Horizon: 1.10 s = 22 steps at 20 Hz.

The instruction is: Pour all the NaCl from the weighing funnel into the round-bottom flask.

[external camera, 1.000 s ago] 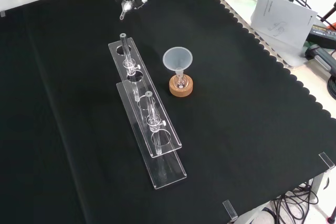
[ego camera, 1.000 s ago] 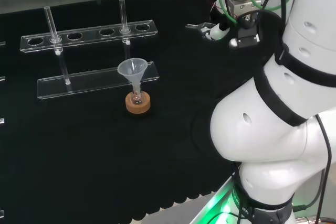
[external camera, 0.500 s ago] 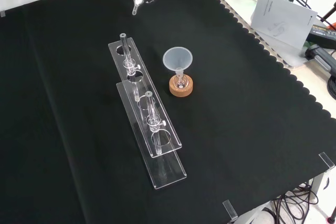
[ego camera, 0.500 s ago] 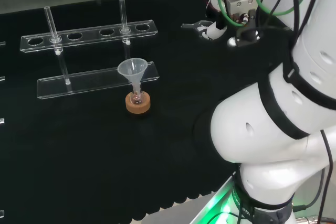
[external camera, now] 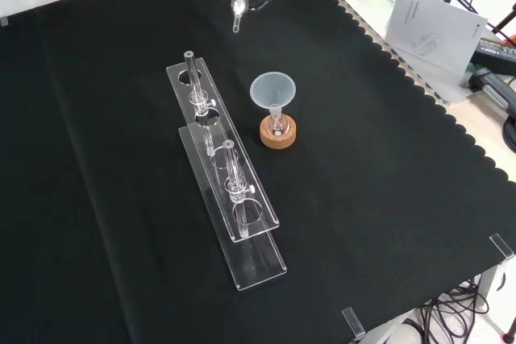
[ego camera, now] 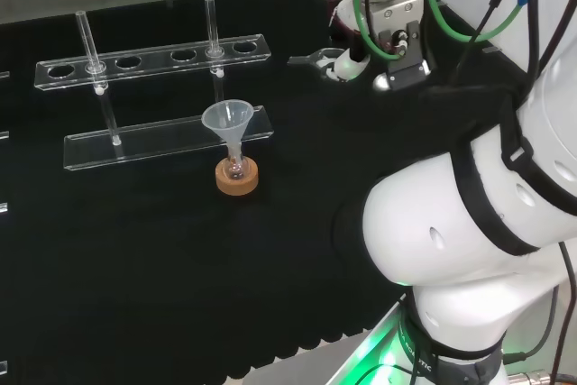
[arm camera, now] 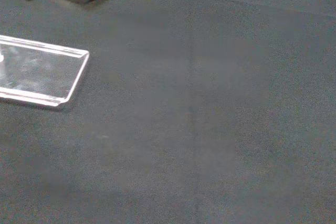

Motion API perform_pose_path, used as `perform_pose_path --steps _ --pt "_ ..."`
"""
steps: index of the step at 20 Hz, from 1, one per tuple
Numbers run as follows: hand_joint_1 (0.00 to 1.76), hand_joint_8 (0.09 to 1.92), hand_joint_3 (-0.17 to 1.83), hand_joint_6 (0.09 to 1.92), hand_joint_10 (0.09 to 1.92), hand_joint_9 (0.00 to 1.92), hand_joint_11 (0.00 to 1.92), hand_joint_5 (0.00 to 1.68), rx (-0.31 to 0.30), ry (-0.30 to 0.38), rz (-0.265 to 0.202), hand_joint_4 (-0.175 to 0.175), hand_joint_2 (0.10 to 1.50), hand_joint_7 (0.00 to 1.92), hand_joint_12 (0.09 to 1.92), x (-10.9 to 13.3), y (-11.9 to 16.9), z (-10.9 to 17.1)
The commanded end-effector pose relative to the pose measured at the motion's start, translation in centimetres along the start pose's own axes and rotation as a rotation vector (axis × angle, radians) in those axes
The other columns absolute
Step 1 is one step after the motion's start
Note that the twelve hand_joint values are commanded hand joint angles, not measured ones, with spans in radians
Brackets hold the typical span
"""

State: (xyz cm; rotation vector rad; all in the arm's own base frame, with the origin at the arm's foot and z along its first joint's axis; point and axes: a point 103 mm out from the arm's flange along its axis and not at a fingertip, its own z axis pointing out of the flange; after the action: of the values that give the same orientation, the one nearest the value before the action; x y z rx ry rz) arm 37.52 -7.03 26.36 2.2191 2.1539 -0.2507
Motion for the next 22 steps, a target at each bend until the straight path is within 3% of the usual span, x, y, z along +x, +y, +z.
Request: perform_pose_path --steps 1,22 --pt "1.10 0.63 0.54 0.73 0.28 1.10 0.90 1.21 0.011 0.011 -0.048 0.175 0.74 0.73 0.98 1.8 -0.1 -0.8" --pt "1.10 0.63 0.55 0.71 0.25 1.14 0.92 1.23 0.075 -0.102 -0.149 0.175 0.73 0.74 0.96 6.3 0.4 -1.6"
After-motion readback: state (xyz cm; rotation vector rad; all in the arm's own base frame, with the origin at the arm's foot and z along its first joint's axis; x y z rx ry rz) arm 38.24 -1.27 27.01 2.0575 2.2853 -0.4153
